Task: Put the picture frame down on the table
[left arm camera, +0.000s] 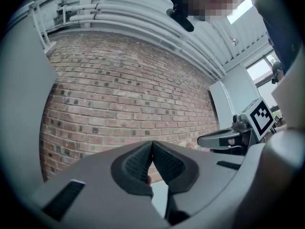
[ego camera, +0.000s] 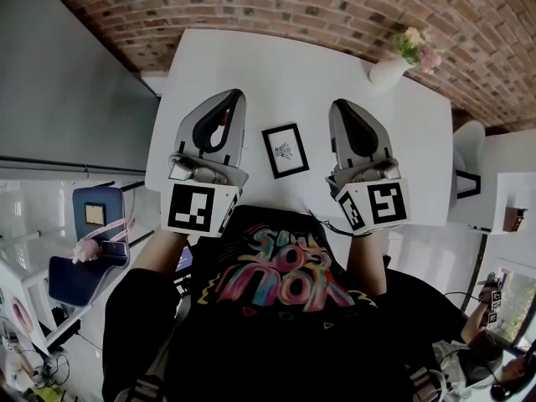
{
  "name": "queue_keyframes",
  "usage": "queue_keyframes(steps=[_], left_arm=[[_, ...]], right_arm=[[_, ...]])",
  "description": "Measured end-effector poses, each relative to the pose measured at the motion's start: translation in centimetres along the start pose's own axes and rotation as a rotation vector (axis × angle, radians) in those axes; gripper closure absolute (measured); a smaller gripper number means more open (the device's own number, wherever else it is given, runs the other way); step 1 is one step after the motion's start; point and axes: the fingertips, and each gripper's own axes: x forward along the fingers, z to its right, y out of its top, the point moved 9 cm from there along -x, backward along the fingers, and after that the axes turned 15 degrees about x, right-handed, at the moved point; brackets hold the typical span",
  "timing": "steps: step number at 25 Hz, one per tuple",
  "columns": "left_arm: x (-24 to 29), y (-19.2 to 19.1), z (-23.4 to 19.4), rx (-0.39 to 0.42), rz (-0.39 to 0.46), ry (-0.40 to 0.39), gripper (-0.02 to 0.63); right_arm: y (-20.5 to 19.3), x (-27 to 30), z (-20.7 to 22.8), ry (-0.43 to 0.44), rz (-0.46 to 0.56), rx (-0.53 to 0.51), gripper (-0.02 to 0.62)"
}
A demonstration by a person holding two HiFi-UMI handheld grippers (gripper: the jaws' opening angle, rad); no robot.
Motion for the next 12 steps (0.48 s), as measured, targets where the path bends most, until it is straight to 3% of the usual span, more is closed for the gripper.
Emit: queue_keyframes(steps=[12], left_arm=[[0.3,0.3,1.5,0.03,0.034,-0.028,0.583]], right_arm=[[-1.0,-1.6,1.0,-0.009,0.02,-0.002,0.574]])
